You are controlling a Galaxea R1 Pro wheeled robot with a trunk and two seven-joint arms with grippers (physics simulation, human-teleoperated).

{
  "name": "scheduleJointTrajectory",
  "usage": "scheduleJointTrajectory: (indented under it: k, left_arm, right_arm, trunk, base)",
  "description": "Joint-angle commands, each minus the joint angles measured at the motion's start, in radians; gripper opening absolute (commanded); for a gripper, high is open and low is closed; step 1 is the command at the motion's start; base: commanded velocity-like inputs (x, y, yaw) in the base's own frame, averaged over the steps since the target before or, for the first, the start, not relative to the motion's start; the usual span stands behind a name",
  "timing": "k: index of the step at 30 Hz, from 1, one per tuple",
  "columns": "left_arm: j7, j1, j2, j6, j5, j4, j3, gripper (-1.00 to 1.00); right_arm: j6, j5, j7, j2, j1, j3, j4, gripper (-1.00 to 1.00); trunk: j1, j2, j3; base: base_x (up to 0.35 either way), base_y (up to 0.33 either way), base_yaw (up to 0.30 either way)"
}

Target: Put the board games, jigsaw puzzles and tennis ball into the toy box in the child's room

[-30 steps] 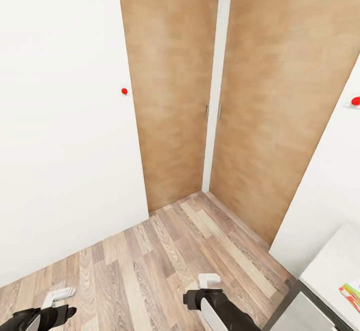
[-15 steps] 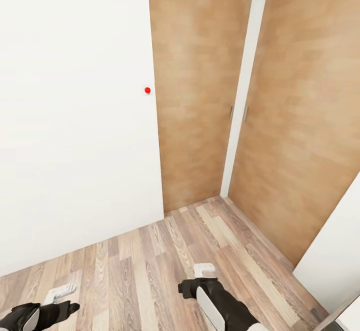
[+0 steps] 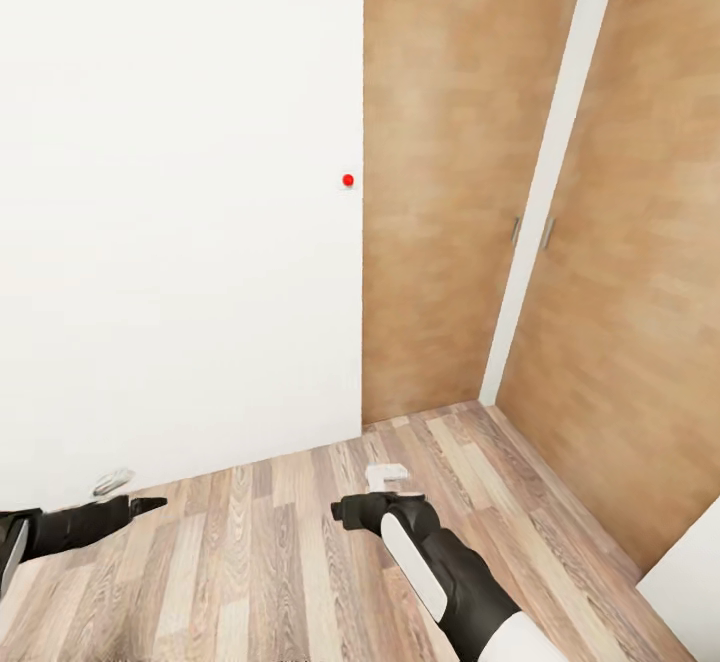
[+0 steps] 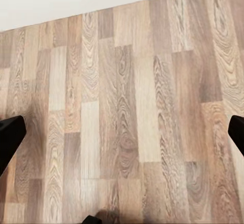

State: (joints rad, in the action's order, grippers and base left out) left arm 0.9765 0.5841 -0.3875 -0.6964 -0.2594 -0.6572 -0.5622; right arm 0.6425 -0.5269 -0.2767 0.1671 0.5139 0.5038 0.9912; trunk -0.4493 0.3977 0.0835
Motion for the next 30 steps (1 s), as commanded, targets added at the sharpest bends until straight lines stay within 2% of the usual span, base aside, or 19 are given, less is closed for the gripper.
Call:
scheduleJointTrajectory:
  k: [1,3,8,17,24,30]
  left_arm:
    - [0.047,0.002,-0.004,-0.016,-0.011,-0.024,-0.005,1.0]
    - [0.091,0.002,-0.011,-0.024,-0.011,-0.044,-0.004,1.0]
    - [0.141,0.002,-0.018,-0.031,-0.012,-0.066,-0.004,1.0]
    - [0.152,0.002,-0.023,-0.036,-0.012,-0.071,-0.004,1.0]
    - [0.152,0.002,-0.025,-0.039,-0.013,-0.071,-0.004,1.0]
    - [0.15,0.002,-0.023,-0.041,-0.014,-0.07,-0.004,1.0]
  right_arm:
    - [0.004,-0.01,-0.009,0.0,0.001,0.002,0.008,1.0]
    - [0.005,-0.011,-0.009,0.0,0.0,0.003,0.014,1.0]
    - [0.006,-0.01,-0.004,0.0,0.0,0.004,0.022,1.0]
    - [0.044,-0.015,-0.006,-0.008,-0.013,0.004,0.165,1.0]
    - [0.05,-0.016,-0.007,-0.002,-0.014,0.006,0.168,1.0]
    - [0.047,-0.015,-0.008,-0.001,-0.014,0.009,0.151,1.0]
  trunk:
    - [-0.001,0.002,0.002]
    - [-0.001,0.002,0.002]
    - [-0.001,0.002,0.002]
    - [-0.001,0.002,-0.002]
    - [-0.001,0.002,-0.007]
    - [-0.001,0.002,-0.012]
  base:
    - [0.0,0.0,0.291]
    - [0.0,0.0,0.291]
    - [0.0,0.0,0.291]
    - [0.0,0.0,0.285]
    - [0.001,0.016,0.278]
    - [0.078,0.189,0.278]
